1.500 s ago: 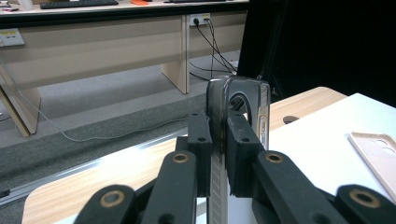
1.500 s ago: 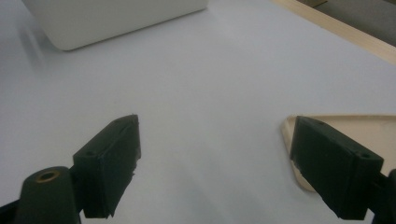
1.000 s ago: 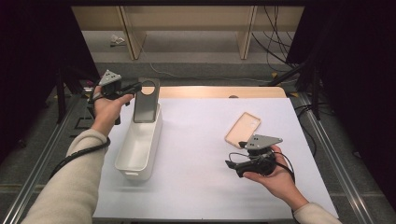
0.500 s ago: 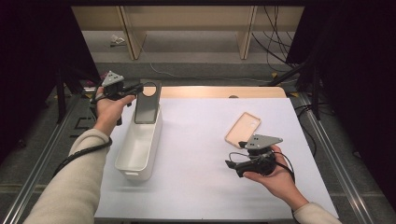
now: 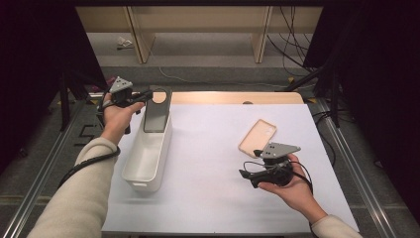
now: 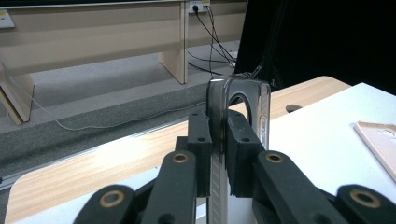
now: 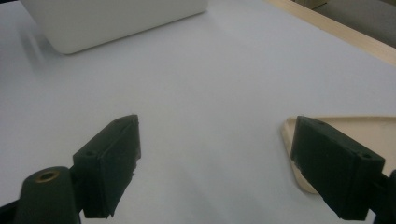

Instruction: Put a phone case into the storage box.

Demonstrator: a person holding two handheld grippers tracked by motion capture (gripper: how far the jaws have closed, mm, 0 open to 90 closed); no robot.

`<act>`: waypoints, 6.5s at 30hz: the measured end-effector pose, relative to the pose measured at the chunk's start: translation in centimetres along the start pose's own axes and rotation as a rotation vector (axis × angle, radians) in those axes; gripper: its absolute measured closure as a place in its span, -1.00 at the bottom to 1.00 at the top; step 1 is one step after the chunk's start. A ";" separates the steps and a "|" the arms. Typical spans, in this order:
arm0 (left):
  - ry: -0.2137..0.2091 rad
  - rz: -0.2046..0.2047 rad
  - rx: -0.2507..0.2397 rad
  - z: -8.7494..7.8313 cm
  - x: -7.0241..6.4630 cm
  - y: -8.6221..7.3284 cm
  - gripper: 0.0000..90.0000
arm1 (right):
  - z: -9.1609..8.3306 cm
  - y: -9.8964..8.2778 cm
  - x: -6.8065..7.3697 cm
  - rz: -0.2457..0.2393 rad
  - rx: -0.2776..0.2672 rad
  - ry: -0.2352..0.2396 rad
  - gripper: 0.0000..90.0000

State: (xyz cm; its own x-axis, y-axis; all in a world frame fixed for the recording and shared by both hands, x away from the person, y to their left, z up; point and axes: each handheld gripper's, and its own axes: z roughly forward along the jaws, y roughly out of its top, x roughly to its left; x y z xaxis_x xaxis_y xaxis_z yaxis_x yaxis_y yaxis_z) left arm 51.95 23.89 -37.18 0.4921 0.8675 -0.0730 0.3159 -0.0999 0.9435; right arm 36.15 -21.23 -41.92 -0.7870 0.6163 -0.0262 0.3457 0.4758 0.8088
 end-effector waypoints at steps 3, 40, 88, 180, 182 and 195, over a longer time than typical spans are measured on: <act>0.002 0.000 0.004 0.1 0.1 -0.1 0.81 | 0.0 0.0 0.0 0.004 -0.003 0.000 -0.63; 0.008 -0.020 0.034 0.9 0.4 -1.6 0.80 | 0.0 0.0 -0.1 0.003 -0.001 0.008 -0.63; 0.047 -0.017 0.102 1.4 1.2 -3.1 0.72 | 0.2 -0.1 0.0 0.001 0.004 0.012 -0.63; -0.021 0.003 0.113 -11.5 -11.1 -8.1 -1.00 | -0.5 0.0 -1.4 0.038 -0.017 -0.025 -0.63; -0.023 0.014 0.092 -12.0 -11.6 -8.6 -1.00 | -0.5 0.0 -1.6 0.043 -0.020 -0.028 -0.63; -0.052 0.040 0.071 -12.9 -12.8 -9.9 -0.99 | -0.6 -0.1 -2.3 0.064 -0.025 -0.042 -0.63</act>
State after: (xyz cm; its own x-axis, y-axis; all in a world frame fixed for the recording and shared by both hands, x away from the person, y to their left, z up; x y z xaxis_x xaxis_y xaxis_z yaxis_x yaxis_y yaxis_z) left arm 32.06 20.11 -41.39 0.5466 0.8357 -0.0540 0.3509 -0.1701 0.9208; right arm 37.59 -23.03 -41.59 -0.7412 0.6713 0.0016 0.3811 0.4188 0.8243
